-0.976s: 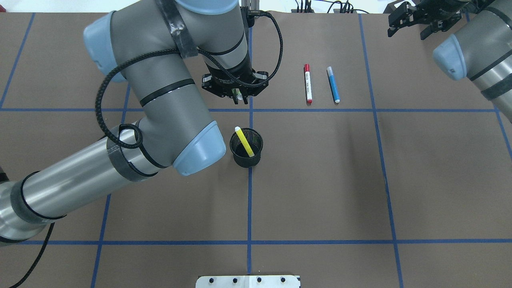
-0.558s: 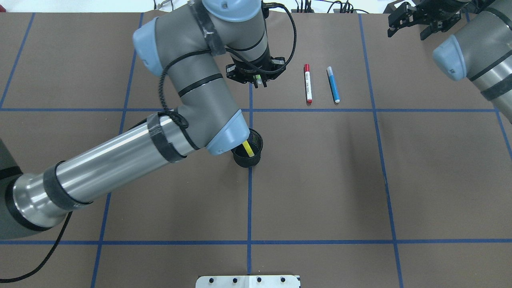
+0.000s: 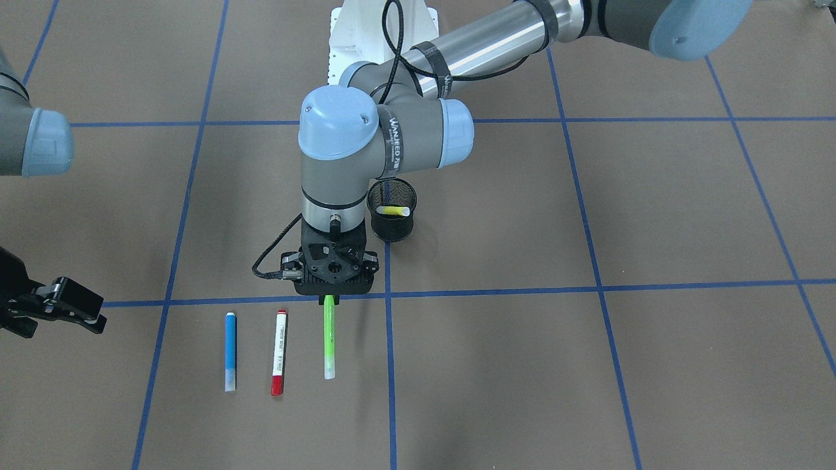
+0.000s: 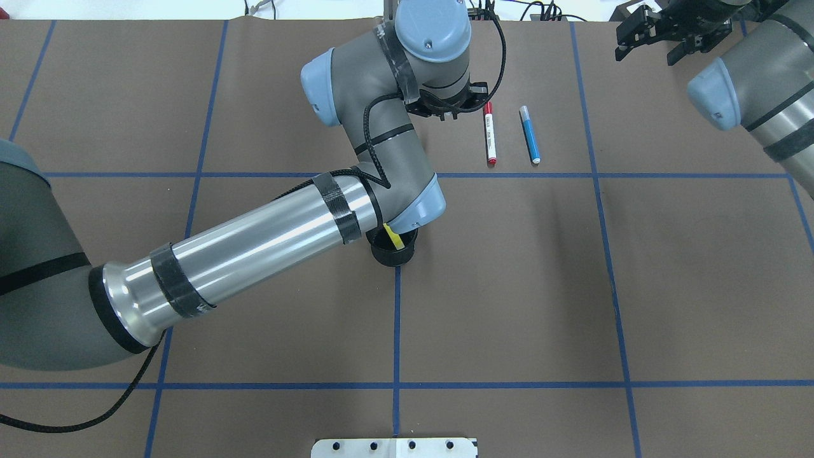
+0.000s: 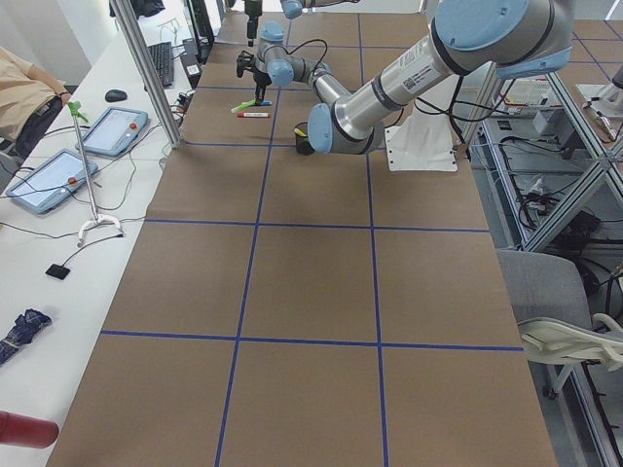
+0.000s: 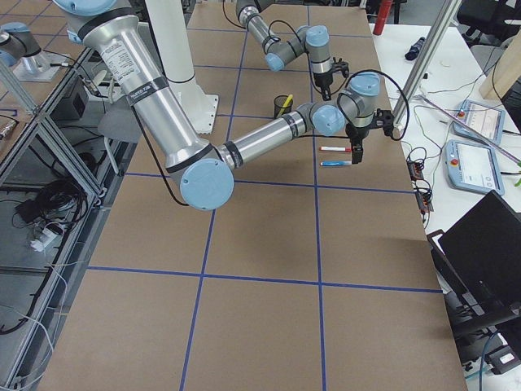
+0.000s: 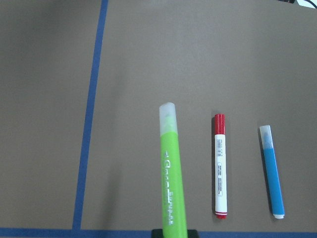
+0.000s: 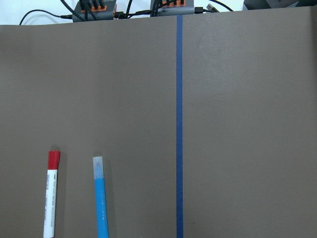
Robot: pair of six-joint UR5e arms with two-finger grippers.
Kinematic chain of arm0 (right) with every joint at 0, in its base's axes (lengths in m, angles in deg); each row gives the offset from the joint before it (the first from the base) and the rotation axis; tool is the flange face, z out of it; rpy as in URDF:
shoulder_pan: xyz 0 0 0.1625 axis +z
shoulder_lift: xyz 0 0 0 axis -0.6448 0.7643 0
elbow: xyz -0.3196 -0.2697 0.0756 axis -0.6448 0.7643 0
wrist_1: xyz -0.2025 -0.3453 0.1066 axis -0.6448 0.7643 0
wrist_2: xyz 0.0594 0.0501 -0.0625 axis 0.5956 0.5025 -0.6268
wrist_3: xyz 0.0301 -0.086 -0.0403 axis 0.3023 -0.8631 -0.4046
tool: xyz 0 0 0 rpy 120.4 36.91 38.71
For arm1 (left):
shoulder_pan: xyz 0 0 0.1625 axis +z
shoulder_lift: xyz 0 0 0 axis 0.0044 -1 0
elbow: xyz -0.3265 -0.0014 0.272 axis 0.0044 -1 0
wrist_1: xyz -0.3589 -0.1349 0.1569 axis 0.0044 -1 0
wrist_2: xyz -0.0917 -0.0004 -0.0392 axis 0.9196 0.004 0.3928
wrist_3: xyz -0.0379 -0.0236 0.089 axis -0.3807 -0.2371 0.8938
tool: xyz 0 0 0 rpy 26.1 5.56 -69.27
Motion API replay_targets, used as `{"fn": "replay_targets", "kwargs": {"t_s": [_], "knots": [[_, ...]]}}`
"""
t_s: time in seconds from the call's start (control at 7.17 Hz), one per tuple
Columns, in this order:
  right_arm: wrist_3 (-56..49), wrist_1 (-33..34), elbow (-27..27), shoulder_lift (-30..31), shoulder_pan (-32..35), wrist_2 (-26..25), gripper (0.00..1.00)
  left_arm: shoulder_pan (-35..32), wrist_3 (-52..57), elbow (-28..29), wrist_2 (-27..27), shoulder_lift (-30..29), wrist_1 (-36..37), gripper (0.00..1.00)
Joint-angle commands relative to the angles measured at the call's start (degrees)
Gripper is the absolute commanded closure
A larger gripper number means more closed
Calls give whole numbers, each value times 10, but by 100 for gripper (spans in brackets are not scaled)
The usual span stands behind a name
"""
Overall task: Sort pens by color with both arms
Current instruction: 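Carry the green highlighter beside the red-capped marker and release it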
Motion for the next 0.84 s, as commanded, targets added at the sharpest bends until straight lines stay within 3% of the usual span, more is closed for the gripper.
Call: {"fn": "replay_targets", "kwargs": {"t_s": [0.0, 0.14, 0.56, 0.7], "knots": [[0, 0, 0, 0, -2, -1, 1, 21, 14, 43, -35, -6, -36, 100], [0, 0, 1, 0, -3, -1, 1, 42, 40, 63, -84, -6, -59, 100], [0, -1, 1, 1, -5, -2, 1, 51, 43, 75, -89, -8, -76, 100], [0, -1, 2, 0, -5, -3, 1, 51, 43, 75, -89, -10, -76, 68]]}}
